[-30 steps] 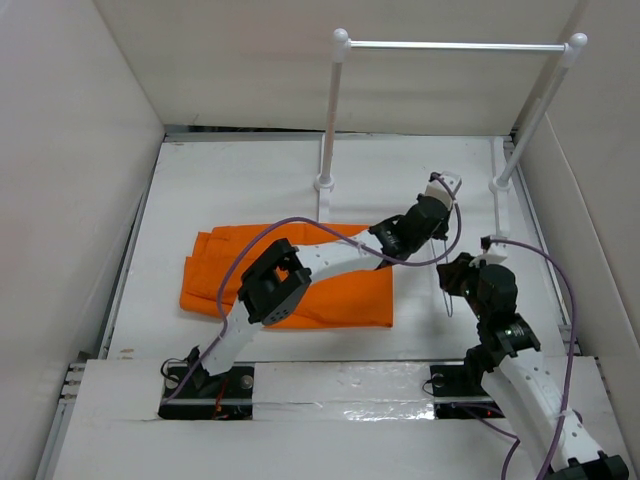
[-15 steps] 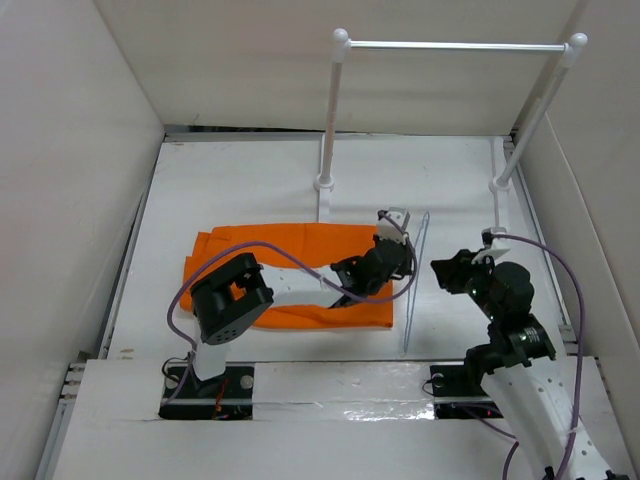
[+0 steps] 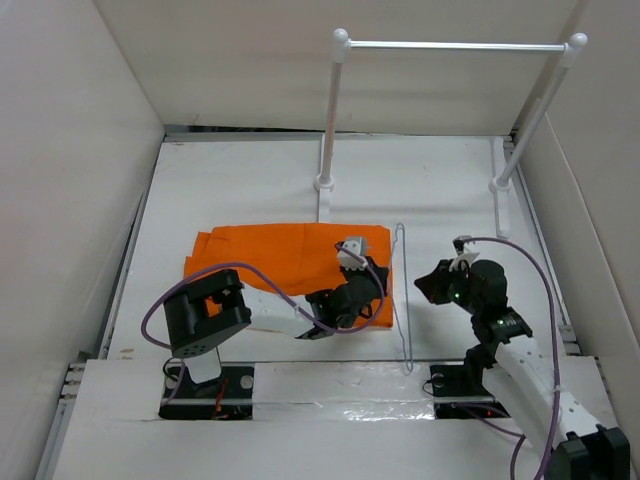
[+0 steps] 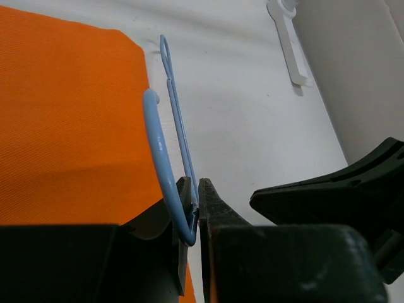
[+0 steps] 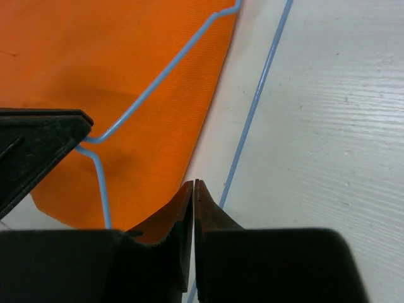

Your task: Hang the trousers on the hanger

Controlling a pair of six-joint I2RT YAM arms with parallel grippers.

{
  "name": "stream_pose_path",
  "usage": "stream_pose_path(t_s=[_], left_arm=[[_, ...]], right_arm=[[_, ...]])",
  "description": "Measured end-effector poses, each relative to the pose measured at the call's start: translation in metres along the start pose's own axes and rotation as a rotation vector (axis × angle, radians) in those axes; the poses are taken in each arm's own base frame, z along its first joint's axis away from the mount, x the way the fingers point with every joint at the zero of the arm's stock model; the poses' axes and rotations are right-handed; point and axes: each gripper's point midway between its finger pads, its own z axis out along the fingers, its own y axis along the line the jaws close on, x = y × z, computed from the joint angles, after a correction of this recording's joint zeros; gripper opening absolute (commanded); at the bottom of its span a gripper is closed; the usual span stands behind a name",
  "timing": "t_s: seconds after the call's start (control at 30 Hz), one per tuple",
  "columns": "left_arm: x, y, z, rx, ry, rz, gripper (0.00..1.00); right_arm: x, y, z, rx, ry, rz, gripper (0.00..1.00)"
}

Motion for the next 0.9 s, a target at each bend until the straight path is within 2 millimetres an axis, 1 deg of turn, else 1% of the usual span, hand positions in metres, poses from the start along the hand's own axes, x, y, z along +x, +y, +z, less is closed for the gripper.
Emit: stream_pose_path(t_s=[0.03,0.13,0.23,0.27,0.37,0.43,0.47,0.53,0.67,0.83,0.9], left_arm=[[-0.003,0.003,-0.001,-0.001,-0.008,-0.013,0.0],[-0.008,0.018,-0.001,-0.013,-0.018,-0.027,0.0],[-0.01,0.03,0.002,-0.021,-0.022,-0.041,0.0],[-0.012,0.03,0.003,-0.02,-0.024,-0.046,0.0],[-0.015,0.029,0.005,-0.01,-0.027,-0.055,0.0],[-0.015,0.029,0.005,-0.007,-0.025,-0.055,0.0],[-0.016,0.029,0.006,-0.005,-0.026,-0.056,0.0],[-0.017,0.03,0.006,0.001,-0.025,-0.06,0.0],[-0.016,0.032,0.007,0.01,-0.017,-0.063,0.0],[-0.013,0.032,0.01,0.019,-0.009,-0.064,0.0],[-0.012,0.031,0.01,0.022,-0.007,-0.065,0.0]], right_arm=[[0.002,0.001,0.004,-0.011,0.007,0.002,0.21],[0.015,0.009,0.018,-0.047,0.062,0.001,0.27],[0.036,0.025,0.031,-0.089,0.143,-0.014,0.38],[0.043,0.03,0.035,-0.099,0.163,-0.022,0.44],[0.052,0.036,0.043,-0.097,0.183,-0.028,0.48],[0.054,0.035,0.048,-0.074,0.178,-0.025,0.49],[0.054,0.033,0.05,-0.057,0.173,-0.021,0.52],[0.054,0.031,0.053,-0.027,0.16,-0.018,0.52],[0.05,0.029,0.055,0.015,0.125,-0.016,0.52],[0.04,0.025,0.055,0.057,0.074,-0.012,0.52],[0.041,0.021,0.056,0.075,0.074,-0.007,0.51]])
